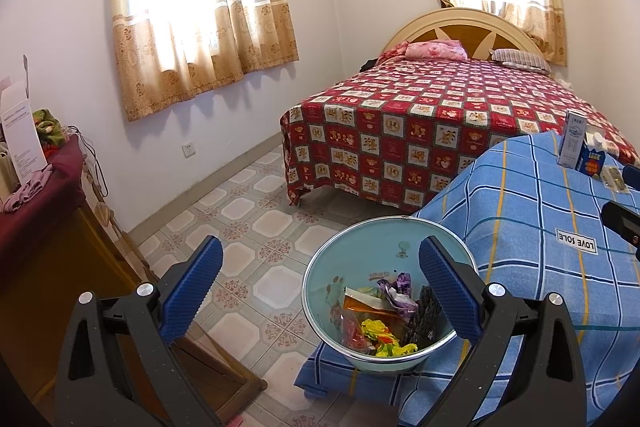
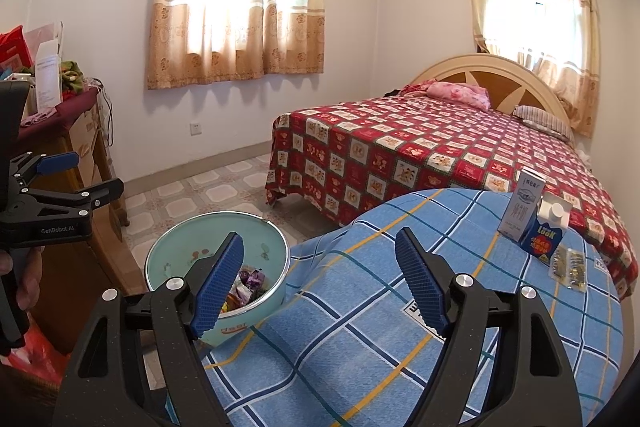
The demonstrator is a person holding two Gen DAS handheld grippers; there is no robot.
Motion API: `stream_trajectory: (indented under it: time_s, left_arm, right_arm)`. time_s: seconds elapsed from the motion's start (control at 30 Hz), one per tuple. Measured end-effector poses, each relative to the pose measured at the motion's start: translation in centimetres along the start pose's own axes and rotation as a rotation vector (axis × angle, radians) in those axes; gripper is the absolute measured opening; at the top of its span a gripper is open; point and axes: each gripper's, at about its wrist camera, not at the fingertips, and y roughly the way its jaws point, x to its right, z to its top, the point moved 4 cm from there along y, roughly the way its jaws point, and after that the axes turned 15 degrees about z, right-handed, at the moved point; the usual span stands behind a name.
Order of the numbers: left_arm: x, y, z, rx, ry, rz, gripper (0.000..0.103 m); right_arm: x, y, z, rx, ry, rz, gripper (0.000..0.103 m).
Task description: Collect trash
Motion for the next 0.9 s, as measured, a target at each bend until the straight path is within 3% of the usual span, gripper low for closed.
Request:
stream_trajectory:
  time_s: [0.9]
  left_arm:
    - [-0.42,0.59,-0.26,-0.006,0.009,0.029,0.097]
  right_arm:
    - [-0.46,0.0,-0.45,-0.008,0.002,0.003,0.079]
